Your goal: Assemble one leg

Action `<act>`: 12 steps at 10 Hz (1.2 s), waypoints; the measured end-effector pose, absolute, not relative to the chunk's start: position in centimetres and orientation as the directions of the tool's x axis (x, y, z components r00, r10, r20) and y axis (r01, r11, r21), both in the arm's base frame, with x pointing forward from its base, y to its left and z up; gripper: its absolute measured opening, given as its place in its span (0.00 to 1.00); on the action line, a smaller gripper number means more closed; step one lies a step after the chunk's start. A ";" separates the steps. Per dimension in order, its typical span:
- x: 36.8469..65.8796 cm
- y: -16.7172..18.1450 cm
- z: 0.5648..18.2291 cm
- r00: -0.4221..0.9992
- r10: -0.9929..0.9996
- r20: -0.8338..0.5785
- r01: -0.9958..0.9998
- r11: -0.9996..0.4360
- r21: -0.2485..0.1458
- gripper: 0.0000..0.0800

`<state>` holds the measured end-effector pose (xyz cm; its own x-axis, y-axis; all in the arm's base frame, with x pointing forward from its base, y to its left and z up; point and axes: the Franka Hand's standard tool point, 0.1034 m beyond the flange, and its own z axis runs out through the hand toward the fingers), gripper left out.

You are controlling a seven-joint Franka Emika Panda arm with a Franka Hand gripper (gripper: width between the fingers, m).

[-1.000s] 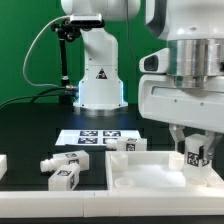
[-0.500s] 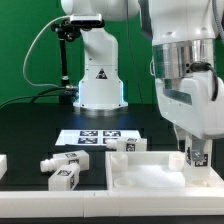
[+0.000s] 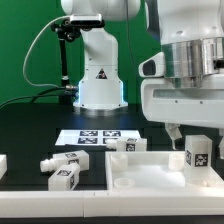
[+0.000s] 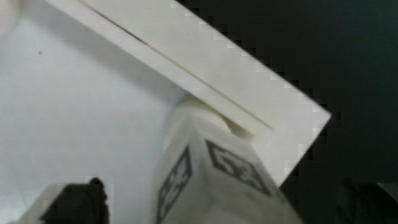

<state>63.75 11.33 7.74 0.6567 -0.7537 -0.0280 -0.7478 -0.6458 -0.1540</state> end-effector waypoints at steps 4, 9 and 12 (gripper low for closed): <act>64.1 11.5 8.0 0.929 -0.364 0.065 -0.355 -0.928 -0.114 0.81; 64.0 11.2 7.7 0.827 -0.560 0.033 -0.553 -0.824 -0.123 0.36; 63.9 11.1 7.6 0.579 -0.815 -0.010 -0.810 -0.573 -0.122 0.36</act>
Offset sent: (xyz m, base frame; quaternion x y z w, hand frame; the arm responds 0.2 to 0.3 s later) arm 0.0072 0.0199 0.0147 0.0118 0.0139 -0.4703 0.8823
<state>63.94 11.07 7.65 0.5788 -0.8154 -0.0099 -0.8100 -0.5735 -0.1224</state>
